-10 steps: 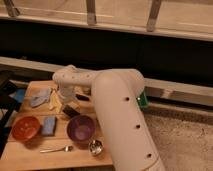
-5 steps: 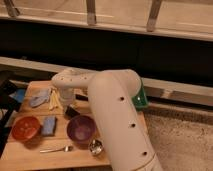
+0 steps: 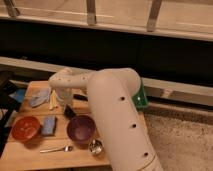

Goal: Place eraser in red bowl

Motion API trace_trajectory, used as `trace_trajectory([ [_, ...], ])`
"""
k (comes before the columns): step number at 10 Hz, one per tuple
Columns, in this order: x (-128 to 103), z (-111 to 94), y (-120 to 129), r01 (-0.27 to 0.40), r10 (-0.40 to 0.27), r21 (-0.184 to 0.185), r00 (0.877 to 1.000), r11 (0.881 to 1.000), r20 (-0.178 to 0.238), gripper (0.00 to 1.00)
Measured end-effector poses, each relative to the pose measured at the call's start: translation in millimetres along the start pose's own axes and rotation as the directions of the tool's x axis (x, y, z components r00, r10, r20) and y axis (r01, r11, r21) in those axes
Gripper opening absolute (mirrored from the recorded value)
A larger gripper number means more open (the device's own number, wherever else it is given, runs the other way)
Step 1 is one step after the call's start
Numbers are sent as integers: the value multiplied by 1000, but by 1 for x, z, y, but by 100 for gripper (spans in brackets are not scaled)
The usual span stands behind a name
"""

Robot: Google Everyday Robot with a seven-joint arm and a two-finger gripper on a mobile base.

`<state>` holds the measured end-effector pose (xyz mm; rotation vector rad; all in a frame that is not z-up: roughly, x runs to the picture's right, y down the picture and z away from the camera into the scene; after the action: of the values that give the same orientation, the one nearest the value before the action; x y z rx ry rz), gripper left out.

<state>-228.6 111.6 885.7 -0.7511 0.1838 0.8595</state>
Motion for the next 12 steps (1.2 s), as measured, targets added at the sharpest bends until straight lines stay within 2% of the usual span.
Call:
trace_trajectory([
  [1, -3, -14, 0, 12, -12, -6, 999, 1000, 32, 0],
  [2, -4, -24, 3, 23, -21, -29, 998, 999, 60, 0],
  [4, -8, -40, 12, 60, -46, -127, 992, 990, 115, 0],
  [5, -10, -45, 21, 89, -65, -184, 989, 979, 133, 0],
  [6, -12, -48, 34, 117, -87, -214, 986, 970, 142, 0],
  [7, -19, -53, 64, 176, -137, -255, 977, 951, 162, 0],
  [9, -34, -63, 96, 241, -190, -284, 962, 928, 195, 0],
  [10, -44, -76, 117, 293, -238, -285, 948, 913, 212, 0],
  [11, -47, -80, 127, 313, -257, -287, 942, 905, 218, 0],
  [12, -46, -80, 121, 307, -252, -282, 944, 909, 215, 0],
])
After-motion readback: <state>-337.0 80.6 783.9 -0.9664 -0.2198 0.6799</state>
